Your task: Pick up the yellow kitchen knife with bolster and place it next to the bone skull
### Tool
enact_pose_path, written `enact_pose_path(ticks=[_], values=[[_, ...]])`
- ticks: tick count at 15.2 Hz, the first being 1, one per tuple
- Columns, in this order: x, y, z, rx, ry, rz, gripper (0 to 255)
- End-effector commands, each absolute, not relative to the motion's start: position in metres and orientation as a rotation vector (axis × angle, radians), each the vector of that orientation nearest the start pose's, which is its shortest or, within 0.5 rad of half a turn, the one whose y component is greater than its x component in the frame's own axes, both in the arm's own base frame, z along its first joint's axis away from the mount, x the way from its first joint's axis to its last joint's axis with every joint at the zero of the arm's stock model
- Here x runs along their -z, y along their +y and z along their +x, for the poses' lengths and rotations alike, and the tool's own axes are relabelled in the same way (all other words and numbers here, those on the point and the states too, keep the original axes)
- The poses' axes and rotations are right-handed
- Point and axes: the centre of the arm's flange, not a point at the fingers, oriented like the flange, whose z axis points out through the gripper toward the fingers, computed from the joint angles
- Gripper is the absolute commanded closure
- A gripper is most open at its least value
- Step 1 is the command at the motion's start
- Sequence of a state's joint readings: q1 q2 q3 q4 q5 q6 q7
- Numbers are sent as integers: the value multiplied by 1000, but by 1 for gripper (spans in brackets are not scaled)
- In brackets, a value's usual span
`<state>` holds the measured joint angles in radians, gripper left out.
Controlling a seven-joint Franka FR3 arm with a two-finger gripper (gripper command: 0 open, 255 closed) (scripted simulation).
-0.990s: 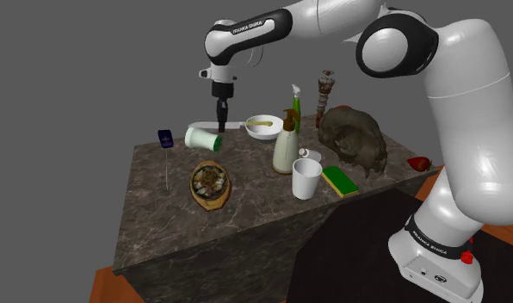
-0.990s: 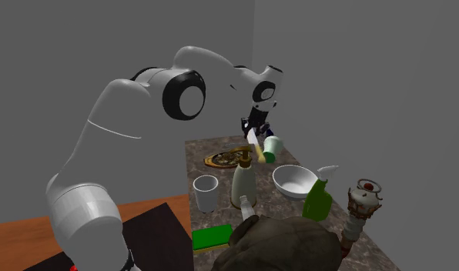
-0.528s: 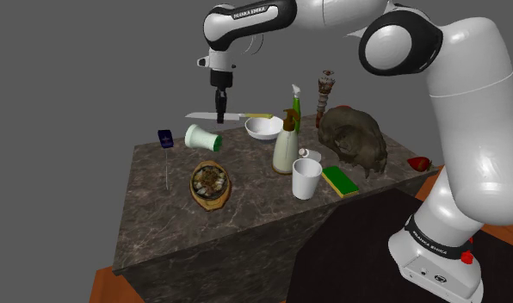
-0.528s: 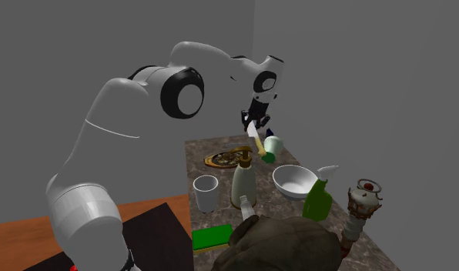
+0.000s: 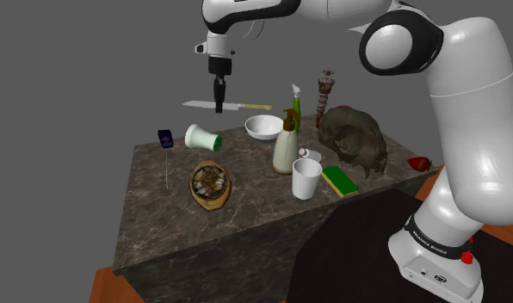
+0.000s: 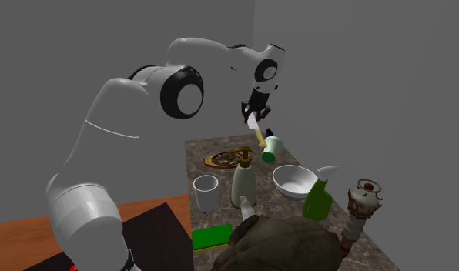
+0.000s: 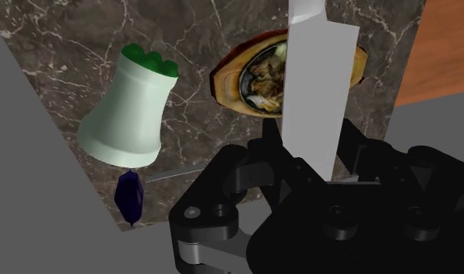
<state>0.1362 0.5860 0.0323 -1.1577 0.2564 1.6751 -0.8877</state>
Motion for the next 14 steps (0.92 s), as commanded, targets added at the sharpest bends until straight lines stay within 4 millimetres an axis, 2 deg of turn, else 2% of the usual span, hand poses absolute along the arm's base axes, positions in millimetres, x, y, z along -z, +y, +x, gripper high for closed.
enact_pose_path(ticks=[1, 4, 14], values=[[-468, 137, 705, 46, -1392, -2501, 255], [-478, 137, 705, 46, -1392, -2502, 255], [-479, 18, 648, 46, -1392, -2501, 255]])
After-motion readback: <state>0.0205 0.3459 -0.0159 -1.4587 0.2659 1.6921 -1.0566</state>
